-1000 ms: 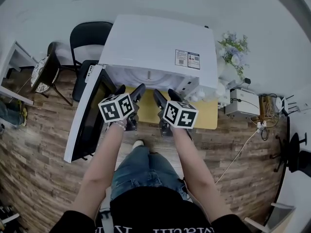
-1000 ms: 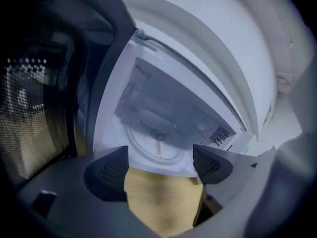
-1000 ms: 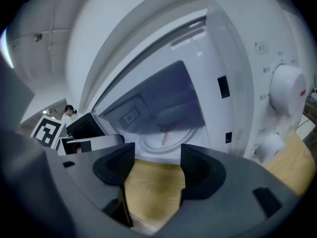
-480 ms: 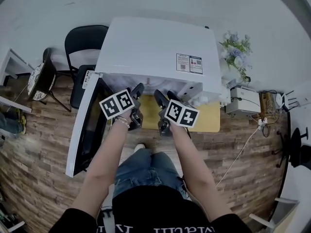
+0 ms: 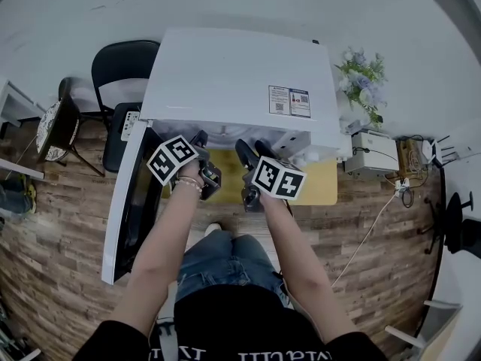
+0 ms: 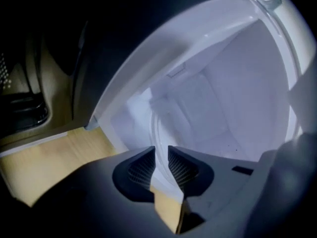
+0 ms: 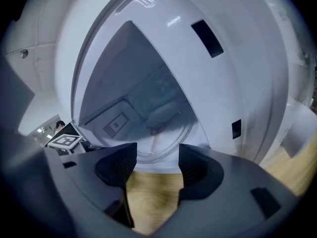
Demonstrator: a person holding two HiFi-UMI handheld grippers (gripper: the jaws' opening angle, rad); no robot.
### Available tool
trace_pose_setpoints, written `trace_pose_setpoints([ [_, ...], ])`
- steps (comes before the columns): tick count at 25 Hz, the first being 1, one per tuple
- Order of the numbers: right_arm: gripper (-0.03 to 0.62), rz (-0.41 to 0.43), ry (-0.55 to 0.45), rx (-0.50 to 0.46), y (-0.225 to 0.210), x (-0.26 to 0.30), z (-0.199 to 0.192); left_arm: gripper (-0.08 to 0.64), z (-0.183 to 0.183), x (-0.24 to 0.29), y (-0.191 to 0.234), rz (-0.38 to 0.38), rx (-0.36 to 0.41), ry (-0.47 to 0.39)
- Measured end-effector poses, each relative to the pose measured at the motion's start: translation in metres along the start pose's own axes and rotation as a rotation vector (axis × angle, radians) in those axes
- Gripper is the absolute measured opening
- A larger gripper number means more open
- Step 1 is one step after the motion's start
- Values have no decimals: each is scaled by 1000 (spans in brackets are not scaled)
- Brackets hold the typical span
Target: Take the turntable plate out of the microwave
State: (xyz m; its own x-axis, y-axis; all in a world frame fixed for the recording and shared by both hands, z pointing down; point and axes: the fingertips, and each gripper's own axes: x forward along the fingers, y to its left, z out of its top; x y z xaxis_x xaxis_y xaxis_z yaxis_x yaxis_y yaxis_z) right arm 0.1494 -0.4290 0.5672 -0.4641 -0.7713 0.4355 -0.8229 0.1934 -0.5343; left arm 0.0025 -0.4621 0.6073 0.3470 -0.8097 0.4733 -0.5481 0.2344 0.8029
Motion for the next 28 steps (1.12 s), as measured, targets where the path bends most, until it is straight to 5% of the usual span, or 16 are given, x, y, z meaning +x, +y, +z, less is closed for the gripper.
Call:
trace_pose_setpoints([
  [2, 273, 10, 7, 24, 1, 3, -2, 39, 1, -1, 7, 8, -50, -12],
  [14, 204, 54, -3, 298, -6, 21, -13, 29, 4, -1, 0, -79, -109, -36],
  [21, 182, 155, -25, 587, 6, 38, -10, 29, 2, -5, -6, -110, -102, -34],
  [25, 67, 104, -59, 646, -5, 39, -16, 29, 0, -6, -8, -117, -89, -24],
  [28, 54, 136, -86, 709, -9, 36, -19, 31, -3, -7, -9, -136, -63, -9],
])
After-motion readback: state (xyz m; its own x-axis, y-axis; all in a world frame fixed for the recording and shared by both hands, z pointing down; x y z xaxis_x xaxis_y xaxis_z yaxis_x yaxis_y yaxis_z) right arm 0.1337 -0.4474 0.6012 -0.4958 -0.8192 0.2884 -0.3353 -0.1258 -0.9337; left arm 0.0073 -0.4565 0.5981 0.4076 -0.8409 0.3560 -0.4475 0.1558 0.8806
